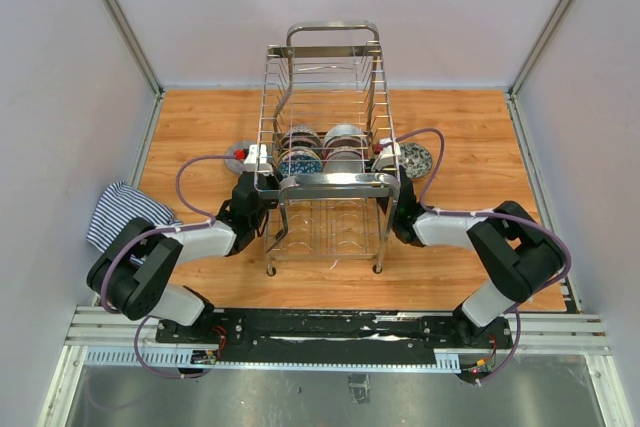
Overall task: Unload the bowls from the dish rack
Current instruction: Pick up the bowl from the dish rack.
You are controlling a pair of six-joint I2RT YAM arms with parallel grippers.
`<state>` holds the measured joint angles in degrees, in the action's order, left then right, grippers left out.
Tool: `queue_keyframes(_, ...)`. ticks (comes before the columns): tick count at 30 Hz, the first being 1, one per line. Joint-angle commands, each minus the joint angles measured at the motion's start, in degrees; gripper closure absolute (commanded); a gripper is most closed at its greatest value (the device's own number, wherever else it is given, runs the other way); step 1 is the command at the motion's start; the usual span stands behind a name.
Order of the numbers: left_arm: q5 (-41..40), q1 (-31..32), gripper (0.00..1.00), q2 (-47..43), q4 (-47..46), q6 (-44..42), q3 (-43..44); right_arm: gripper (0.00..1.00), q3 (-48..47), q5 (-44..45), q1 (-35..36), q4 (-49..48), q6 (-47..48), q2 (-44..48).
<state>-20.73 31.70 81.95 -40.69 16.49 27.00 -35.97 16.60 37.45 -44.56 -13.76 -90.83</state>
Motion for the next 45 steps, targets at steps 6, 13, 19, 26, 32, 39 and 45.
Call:
queue_keyframes(6, 0.6, 0.4, 1.00, 0.4, -4.2, -0.4, 3.0, 0.99, -3.7, 0.4, 0.8, -7.5, -2.2, -0.6)
queue_keyframes(13, 0.6, 0.4, 1.00, 0.6, -3.9, -0.3, 3.4, 0.99, -4.2, 0.4, 0.9, -7.9, -2.2, -0.9)
queue_keyframes(19, 0.3, 0.4, 0.99, -0.1, -3.3, -0.4, 4.0, 0.99, -4.3, 0.4, 0.8, -7.9, -1.9, -0.3)
queue_keyframes(26, 0.2, 0.4, 0.99, -1.2, -2.6, -0.6, 4.2, 0.99, -4.1, -0.2, 0.9, -8.4, -1.6, 0.2)
queue_keyframes(32, 0.4, 0.5, 1.00, -1.8, -3.2, -0.8, 4.1, 0.99, -3.7, -0.3, 0.8, -9.4, -1.4, 0.5)
queue_keyframes(39, 0.9, 0.5, 1.00, -1.8, -4.3, -1.2, 3.8, 0.99, -3.0, -0.2, 0.9, -10.8, -1.0, 0.8)
queue_keyframes(45, 1.5, 0.6, 1.00, -2.0, -5.3, -1.5, 3.4, 0.99, -2.6, 0.0, 0.9, -11.4, -0.8, 1.3)
